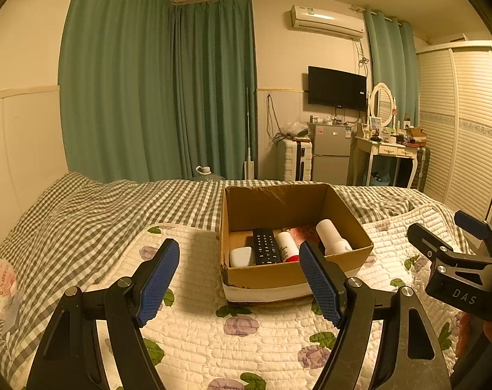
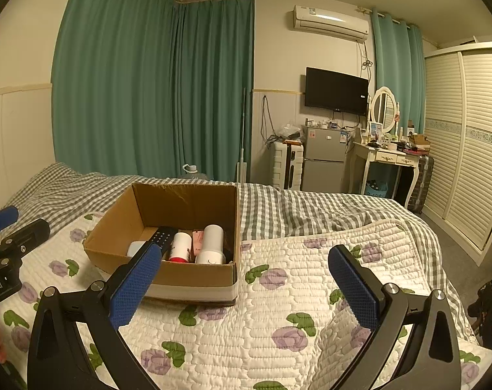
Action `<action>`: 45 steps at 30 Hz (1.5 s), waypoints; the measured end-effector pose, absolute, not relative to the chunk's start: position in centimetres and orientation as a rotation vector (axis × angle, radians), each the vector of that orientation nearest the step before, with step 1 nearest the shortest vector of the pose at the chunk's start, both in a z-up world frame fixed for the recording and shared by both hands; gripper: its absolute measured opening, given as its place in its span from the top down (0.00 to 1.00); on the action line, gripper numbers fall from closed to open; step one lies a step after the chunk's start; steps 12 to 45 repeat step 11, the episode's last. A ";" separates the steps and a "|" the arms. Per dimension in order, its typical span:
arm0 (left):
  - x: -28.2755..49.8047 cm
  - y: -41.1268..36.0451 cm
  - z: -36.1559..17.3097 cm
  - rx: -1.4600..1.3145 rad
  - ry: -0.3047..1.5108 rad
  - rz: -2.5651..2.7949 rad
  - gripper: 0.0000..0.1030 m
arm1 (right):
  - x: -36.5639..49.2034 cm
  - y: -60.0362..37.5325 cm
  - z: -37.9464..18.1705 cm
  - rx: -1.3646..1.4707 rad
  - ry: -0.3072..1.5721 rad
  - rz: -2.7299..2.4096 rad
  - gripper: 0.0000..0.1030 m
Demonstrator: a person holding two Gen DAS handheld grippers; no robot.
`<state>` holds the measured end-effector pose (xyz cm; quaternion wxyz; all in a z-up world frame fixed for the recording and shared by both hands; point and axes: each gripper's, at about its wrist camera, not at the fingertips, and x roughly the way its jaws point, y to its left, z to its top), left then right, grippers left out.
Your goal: Organize rigid objects
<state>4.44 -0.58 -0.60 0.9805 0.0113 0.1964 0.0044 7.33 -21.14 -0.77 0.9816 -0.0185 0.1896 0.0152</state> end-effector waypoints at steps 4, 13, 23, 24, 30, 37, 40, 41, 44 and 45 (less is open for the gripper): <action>4.4 -0.7 -0.7 0.023 0.400 0.003 0.23 | 7.4 -21.1 -0.9 -0.040 0.387 0.030 0.00; 4.5 -1.0 -0.8 0.025 0.405 0.002 0.23 | 7.6 -20.9 -1.1 -0.040 0.397 0.030 0.00; 4.5 -1.0 -0.8 0.025 0.405 0.002 0.23 | 7.6 -20.9 -1.1 -0.040 0.397 0.030 0.00; 4.5 -1.0 -0.8 0.025 0.405 0.002 0.23 | 7.6 -20.9 -1.1 -0.040 0.397 0.030 0.00; 4.5 -1.0 -0.8 0.025 0.405 0.002 0.23 | 7.6 -20.9 -1.1 -0.040 0.397 0.030 0.00; 4.5 -1.0 -0.8 0.025 0.405 0.002 0.23 | 7.6 -20.9 -1.1 -0.040 0.397 0.030 0.00; 4.5 -1.0 -0.8 0.025 0.405 0.002 0.23 | 7.6 -20.9 -1.1 -0.040 0.397 0.030 0.00; 4.5 -1.0 -0.8 0.025 0.405 0.002 0.23 | 7.6 -20.9 -1.1 -0.040 0.397 0.030 0.00; 4.5 -1.0 -0.8 0.025 0.405 0.002 0.23 | 7.6 -20.9 -1.1 -0.040 0.397 0.030 0.00; 4.5 -1.0 -0.8 0.025 0.405 0.002 0.23 | 7.6 -20.9 -1.1 -0.040 0.397 0.030 0.00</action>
